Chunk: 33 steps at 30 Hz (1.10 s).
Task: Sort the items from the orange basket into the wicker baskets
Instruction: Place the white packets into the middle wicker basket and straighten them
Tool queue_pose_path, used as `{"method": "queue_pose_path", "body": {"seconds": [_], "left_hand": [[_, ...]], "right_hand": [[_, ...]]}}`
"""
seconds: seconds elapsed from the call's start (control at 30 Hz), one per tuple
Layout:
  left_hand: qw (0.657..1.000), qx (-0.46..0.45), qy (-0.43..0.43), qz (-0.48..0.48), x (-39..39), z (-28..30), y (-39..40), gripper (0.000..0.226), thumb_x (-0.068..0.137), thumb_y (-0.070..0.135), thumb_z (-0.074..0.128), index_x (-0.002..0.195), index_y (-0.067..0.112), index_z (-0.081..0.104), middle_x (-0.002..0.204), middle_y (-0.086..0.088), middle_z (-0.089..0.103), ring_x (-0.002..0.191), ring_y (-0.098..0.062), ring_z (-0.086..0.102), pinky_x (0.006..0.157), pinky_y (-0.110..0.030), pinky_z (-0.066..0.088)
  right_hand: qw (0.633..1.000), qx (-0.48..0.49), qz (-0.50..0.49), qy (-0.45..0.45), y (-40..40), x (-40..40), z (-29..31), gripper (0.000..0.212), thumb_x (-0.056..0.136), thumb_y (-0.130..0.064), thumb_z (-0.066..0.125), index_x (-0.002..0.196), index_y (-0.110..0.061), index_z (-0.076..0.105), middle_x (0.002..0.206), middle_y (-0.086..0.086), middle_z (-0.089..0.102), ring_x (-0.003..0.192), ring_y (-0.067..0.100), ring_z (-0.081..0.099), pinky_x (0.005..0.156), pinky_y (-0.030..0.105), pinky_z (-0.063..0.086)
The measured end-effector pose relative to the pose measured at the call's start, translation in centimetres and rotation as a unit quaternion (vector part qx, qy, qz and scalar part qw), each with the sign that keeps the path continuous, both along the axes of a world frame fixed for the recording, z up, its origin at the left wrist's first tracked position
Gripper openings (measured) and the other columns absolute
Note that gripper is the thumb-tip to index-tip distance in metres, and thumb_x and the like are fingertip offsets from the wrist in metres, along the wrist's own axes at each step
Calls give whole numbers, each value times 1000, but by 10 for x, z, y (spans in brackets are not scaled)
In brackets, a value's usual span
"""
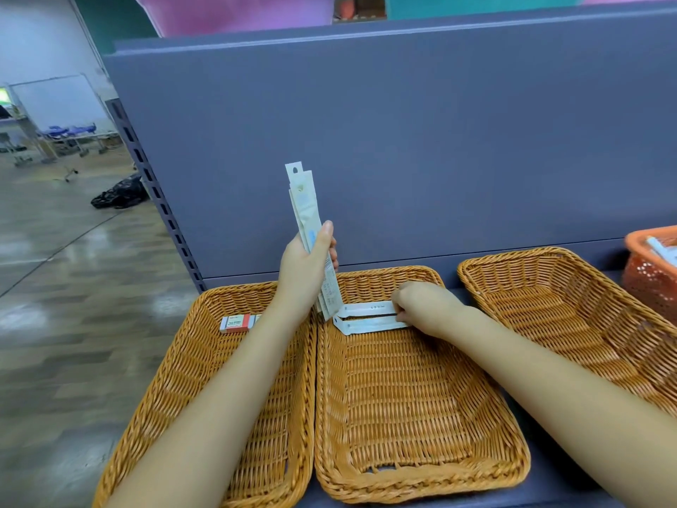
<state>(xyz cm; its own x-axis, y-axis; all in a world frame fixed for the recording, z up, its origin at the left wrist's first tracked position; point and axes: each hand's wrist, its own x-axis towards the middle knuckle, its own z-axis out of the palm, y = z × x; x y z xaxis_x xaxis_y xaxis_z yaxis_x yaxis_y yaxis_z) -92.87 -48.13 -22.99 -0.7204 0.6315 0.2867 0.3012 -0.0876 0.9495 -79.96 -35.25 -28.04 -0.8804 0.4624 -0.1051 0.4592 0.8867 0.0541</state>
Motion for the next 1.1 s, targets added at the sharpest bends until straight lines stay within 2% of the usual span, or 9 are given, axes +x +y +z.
{"method": "queue_pose_path", "body": {"seconds": [0.17, 0.27, 0.37, 0.5, 0.7, 0.83, 0.9, 1.0, 1.1], "left_hand": [[1000, -7, -1, -5, 1, 0, 2, 29, 98, 39, 43, 79, 19, 51, 69, 3, 53, 65, -7, 56, 64, -20, 49], [1000, -9, -1, -5, 3, 0, 4, 29, 98, 39, 44, 78, 18, 52, 69, 3, 54, 65, -7, 56, 63, -20, 49], [1000, -10, 5, 2, 4, 0, 5, 29, 98, 39, 45, 78, 19, 52, 69, 3, 54, 65, -7, 56, 65, -23, 50], [999, -18, 30, 3, 7, 1, 5, 28, 98, 38, 45, 78, 20, 52, 70, 6, 53, 65, -8, 54, 62, -22, 48], [998, -21, 52, 28, 11, 1, 5, 25, 98, 36, 44, 79, 21, 49, 73, 6, 49, 67, -6, 47, 64, -23, 40], [998, -31, 52, 30, 13, 1, 3, 24, 98, 37, 44, 79, 23, 47, 72, 5, 48, 66, -7, 46, 63, -23, 39], [998, -39, 52, 26, 12, 1, 2, 26, 97, 38, 46, 76, 25, 45, 71, 5, 47, 67, -9, 46, 64, -26, 40], [998, -44, 44, 15, 10, 2, 0, 23, 95, 39, 51, 78, 26, 46, 71, 7, 48, 66, -7, 48, 63, -24, 41], [998, -53, 42, 4, 9, 3, -1, 22, 93, 40, 54, 77, 27, 46, 71, 9, 50, 65, -5, 49, 59, -21, 39]], "right_hand": [[1000, 9, -6, -1, -2, -2, -2, 24, 95, -23, 50, 112, -11, 61, 115, 7, 59, 101, 24, 58, 80, 33, 50], [999, 19, 3, 38, -3, -1, 7, 22, 95, -22, 47, 108, -11, 61, 112, 5, 58, 101, 23, 57, 78, 33, 47], [984, -86, 4, 154, -13, -3, 26, 19, 92, -32, 55, 101, -16, 62, 100, -3, 59, 93, 13, 56, 73, 25, 44], [911, -276, -9, 306, -46, -17, 44, 26, 87, -36, 64, 101, -14, 61, 93, -4, 63, 86, 10, 59, 78, 24, 48], [863, -356, -64, 353, -68, -36, 38, 18, 86, -25, 60, 96, -10, 59, 89, 0, 65, 86, 17, 62, 82, 34, 53], [867, -324, -65, 372, -73, -36, 37, 14, 85, -21, 60, 94, -11, 60, 88, 1, 66, 85, 17, 63, 80, 34, 53], [873, -297, -61, 382, -74, -36, 36, 10, 88, -24, 59, 87, -15, 57, 83, -2, 64, 80, 14, 61, 72, 27, 50], [883, -271, -58, 380, -73, -34, 37, 19, 89, -28, 58, 75, -22, 47, 74, -8, 56, 68, 8, 52, 58, 19, 40], [867, -311, -59, 386, -69, -30, 36, 15, 89, -28, 59, 85, -15, 54, 79, -4, 60, 72, 10, 56, 67, 26, 46]]}}
